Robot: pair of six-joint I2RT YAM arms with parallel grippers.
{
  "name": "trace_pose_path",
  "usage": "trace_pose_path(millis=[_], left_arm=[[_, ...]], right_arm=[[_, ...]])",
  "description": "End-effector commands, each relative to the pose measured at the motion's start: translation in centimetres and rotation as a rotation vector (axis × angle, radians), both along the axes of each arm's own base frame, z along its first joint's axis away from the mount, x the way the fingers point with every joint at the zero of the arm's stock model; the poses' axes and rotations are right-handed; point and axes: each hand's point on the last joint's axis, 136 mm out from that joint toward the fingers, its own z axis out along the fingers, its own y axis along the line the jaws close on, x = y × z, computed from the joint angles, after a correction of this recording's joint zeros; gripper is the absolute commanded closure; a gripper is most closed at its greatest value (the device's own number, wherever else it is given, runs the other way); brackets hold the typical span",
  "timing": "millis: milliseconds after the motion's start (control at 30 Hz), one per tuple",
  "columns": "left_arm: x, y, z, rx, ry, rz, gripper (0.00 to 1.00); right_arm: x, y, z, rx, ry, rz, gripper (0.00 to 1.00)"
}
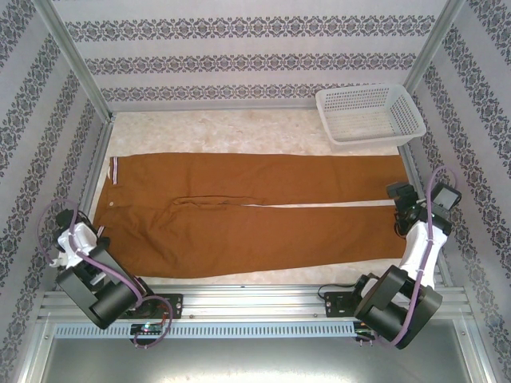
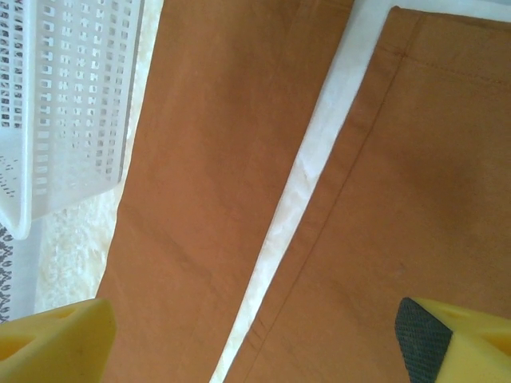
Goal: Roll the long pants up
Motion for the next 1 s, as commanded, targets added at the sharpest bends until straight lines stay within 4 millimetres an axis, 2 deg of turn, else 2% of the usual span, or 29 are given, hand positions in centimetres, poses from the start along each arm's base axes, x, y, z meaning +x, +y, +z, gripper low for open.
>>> trace_pose_path(millis=[0, 233, 400, 433, 533, 567, 633, 667, 767, 967], left_arm=[[1.1, 1.9, -0.6, 0.048, -0.049, 0.015, 0.0], [2.9, 2.6, -2.0, 0.039, -0.112, 0.005, 0.0], [3.7, 2.8, -2.6, 0.048, -0.154, 0.005, 0.0], [3.8, 2.8, -2.7, 0.048, -0.167, 0.005, 0.02], [4.4, 2.7, -2.8, 0.043, -0.197, 0.002, 0.52], [4.4, 2.6, -2.8, 0.037, -0.202, 0.008, 0.72], [4.4, 2.3, -2.8, 0.025, -0.208, 0.019, 0.97], [4.2, 2.1, -2.8, 0.025, -0.208, 0.028, 1.0], [4.1, 2.0, -2.4, 0.042, -0.224, 0.034, 1.0], [4.2, 1.8, -1.7, 0.046, -0.24, 0.028, 1.0]], right_arm=[[-0.7, 0.4, 0.0, 0.029, -0.002, -0.016, 0.09], [-2.1, 0.9, -0.5, 0.036, 0.023, -0.052, 0.11], [-3.5, 1.1, -1.9, 0.04, 0.055, -0.098, 0.12], [-3.8, 1.3, -2.4, 0.049, 0.07, -0.108, 0.13], [-5.4, 1.7, -3.9, 0.086, 0.141, -0.16, 0.15], [-5.9, 1.9, -4.4, 0.102, 0.167, -0.183, 0.16], [-7.1, 2.4, -5.4, 0.136, 0.221, -0.223, 0.17], [-7.7, 2.7, -5.9, 0.16, 0.25, -0.244, 0.17], [-9.2, 3.8, -6.7, 0.219, 0.322, -0.271, 0.18], [-12.1, 4.5, -6.5, 0.219, 0.454, -0.308, 0.2]])
